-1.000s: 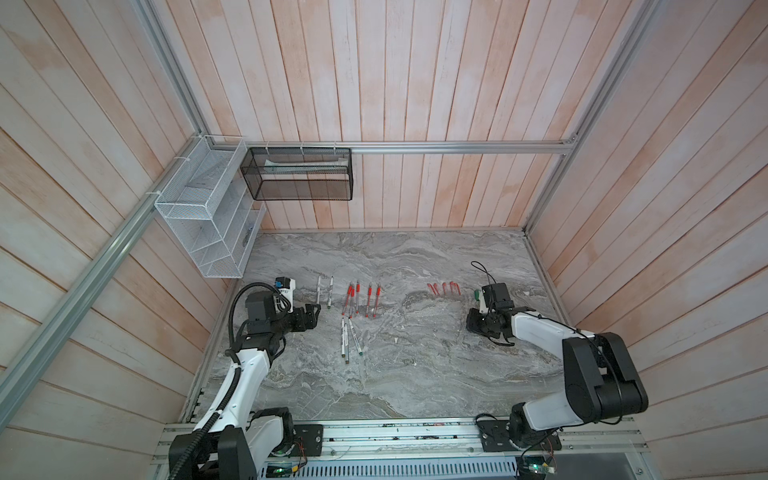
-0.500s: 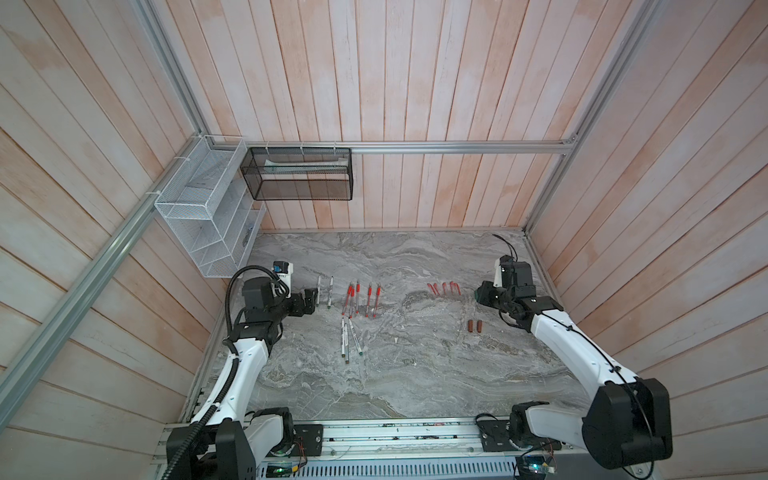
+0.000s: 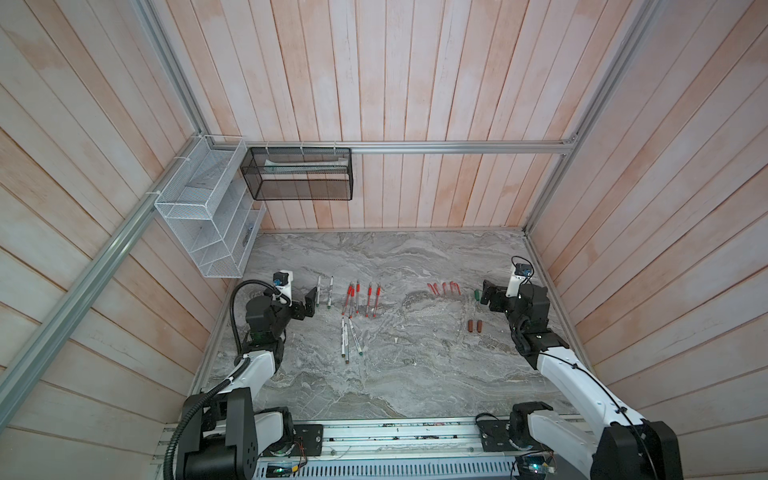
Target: Open the pen caps
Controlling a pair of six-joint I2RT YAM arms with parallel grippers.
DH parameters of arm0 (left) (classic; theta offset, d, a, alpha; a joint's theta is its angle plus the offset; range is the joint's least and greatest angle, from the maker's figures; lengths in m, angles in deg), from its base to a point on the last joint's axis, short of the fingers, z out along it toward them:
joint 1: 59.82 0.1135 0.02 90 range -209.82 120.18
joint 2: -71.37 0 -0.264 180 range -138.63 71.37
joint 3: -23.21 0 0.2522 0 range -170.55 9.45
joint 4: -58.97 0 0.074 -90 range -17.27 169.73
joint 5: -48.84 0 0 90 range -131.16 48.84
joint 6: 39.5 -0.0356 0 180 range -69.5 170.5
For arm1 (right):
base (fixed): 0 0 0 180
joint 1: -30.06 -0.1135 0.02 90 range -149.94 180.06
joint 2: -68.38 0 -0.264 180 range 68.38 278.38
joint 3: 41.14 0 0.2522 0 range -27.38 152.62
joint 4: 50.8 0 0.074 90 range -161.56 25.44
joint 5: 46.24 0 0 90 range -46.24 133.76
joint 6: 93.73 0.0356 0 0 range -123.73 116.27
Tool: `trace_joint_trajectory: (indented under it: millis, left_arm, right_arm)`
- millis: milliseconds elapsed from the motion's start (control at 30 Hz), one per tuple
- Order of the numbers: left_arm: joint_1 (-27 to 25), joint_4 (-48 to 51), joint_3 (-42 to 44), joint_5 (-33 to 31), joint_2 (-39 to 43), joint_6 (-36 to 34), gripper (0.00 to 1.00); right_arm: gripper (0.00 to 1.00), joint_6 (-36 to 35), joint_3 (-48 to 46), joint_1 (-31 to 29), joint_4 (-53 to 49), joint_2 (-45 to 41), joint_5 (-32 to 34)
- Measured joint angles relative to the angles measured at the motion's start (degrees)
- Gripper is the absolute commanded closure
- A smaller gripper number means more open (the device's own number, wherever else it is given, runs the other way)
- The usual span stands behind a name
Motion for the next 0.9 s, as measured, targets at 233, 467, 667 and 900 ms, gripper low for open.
trace_joint_trajectory:
  millis: [233,467,667,900]
  left_arm:
    - [0.04,-16.44,5.62,1.99,-3.74,1.16,0.0]
    - [0.04,-19.85,6.08,1.36,-4.04,3.56,0.0]
    - [0.04,-23.78,7.02,0.46,-9.42,4.2,0.0]
    - [-0.68,-32.81,8.28,-2.1,-17.97,4.68,0.0]
  right_arm:
    - [0.03,-4.15,-13.42,3.5,23.02,1.97,0.26]
    - [0.03,-5.18,-17.59,4.2,40.02,9.94,0.46]
    - [0.03,-5.33,-19.56,5.95,50.38,15.72,0.28]
    - [0.03,-5.38,-19.52,7.54,58.71,24.11,-0.5]
